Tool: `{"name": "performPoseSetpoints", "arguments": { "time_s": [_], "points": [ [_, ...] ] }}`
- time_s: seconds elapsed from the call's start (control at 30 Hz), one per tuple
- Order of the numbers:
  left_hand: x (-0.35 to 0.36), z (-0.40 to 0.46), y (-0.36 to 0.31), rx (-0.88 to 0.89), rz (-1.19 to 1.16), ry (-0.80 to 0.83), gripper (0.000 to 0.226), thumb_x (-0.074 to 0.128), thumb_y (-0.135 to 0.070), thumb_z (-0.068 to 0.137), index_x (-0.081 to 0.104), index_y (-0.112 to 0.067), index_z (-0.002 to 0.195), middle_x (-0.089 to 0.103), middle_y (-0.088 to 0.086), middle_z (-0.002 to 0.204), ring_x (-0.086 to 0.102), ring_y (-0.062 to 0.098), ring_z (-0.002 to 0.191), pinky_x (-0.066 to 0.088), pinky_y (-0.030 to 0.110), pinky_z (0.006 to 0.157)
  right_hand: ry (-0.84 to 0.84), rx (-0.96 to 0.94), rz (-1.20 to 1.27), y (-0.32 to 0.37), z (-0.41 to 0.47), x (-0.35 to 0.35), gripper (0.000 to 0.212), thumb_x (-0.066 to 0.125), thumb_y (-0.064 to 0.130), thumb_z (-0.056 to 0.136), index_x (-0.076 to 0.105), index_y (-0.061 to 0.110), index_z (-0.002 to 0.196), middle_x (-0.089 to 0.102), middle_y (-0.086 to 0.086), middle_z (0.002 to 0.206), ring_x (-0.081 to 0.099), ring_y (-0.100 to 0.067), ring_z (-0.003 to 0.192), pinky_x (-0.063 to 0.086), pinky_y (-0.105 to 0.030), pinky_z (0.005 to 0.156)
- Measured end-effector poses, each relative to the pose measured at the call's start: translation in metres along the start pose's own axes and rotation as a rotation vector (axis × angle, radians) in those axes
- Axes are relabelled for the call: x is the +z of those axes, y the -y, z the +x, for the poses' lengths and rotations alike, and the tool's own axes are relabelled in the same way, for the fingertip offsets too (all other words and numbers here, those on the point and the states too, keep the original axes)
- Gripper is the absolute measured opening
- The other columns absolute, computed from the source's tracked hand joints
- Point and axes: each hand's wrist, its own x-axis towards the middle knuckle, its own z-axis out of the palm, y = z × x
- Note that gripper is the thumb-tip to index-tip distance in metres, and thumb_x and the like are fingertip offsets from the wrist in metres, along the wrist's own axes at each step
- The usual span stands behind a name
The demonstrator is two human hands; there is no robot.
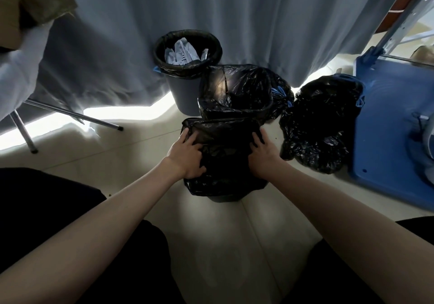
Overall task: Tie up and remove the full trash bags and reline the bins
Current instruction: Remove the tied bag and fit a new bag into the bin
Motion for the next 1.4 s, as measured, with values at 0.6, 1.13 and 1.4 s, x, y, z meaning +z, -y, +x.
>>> {"name": "performPoseSetpoints", "arguments": {
  "time_s": [0.6,1.13,1.4],
  "points": [
    [-0.027,-0.002,0.017,0.163,-0.531,0.045,0.041,0.073,-0.073,0.056,0.076,-0.039,0.077,0.070,-0.022,0.079,0.057,-0.007,0.085,0.009,0.039,0.113,-0.227,0.028,0.375,-0.015,-0.018,0.009,0.072,0.071,0.057,0.075,0.050,0.024,0.136,-0.001,-0.015,0.162,-0.010,-0.038,0.149,-0.001,-0.062,0.117],
    [-0.007,-0.016,0.007,0.187,-0.115,0.006,0.026,0.061,-0.051,0.079,0.072,-0.032,0.092,0.069,-0.010,0.090,0.060,0.009,0.103,-0.006,0.052,0.118,-0.330,0.203,0.905,-0.024,-0.032,0.009,0.063,0.072,0.010,0.080,0.032,0.022,0.127,0.040,-0.012,0.120,0.059,-0.035,0.087,0.054,-0.048,0.071],
    [-0.007,-0.011,-0.015,0.142,0.065,-0.081,0.023,0.048,-0.023,0.091,0.065,-0.016,0.105,0.066,0.004,0.107,0.054,0.020,0.116,0.000,0.050,0.120,-0.311,0.204,0.988,-0.020,-0.029,0.011,0.046,0.062,0.001,0.086,0.030,0.017,0.116,0.054,-0.015,0.096,0.059,-0.034,0.067,0.057,-0.053,0.062]
  ]
}}
